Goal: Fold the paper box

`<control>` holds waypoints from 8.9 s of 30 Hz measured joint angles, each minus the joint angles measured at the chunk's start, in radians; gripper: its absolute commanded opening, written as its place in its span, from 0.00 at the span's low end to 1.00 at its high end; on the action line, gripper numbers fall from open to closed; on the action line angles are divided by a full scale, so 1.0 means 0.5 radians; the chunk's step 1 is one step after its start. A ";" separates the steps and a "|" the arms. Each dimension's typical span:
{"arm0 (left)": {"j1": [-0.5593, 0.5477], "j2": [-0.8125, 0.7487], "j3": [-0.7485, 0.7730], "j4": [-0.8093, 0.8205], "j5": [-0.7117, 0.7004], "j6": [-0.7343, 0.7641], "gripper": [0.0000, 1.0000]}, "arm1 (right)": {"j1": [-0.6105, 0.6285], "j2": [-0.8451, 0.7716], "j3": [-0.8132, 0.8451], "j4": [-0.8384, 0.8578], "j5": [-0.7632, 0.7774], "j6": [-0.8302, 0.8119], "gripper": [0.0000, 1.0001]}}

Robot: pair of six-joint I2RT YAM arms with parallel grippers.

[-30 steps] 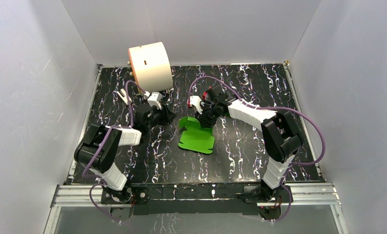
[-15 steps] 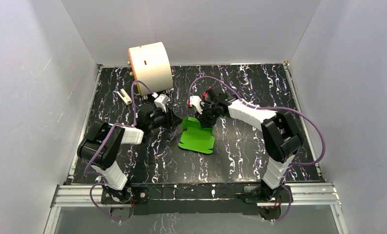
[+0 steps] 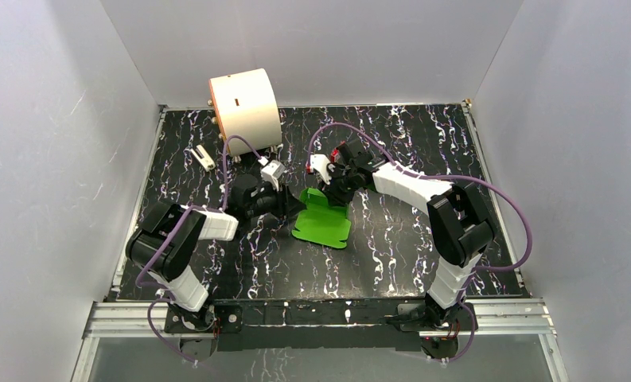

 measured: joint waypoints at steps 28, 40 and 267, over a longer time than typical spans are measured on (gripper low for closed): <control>-0.170 0.002 0.022 -0.014 -0.473 0.087 0.08 | 0.292 -0.411 -0.459 0.476 0.563 0.063 0.73; -0.170 0.000 0.022 -0.082 -0.555 0.089 0.07 | 0.525 -0.890 -0.944 0.876 1.112 0.060 0.66; -0.549 0.694 0.159 1.080 -1.388 0.542 0.07 | -0.132 -0.062 -0.638 1.684 0.040 1.923 0.33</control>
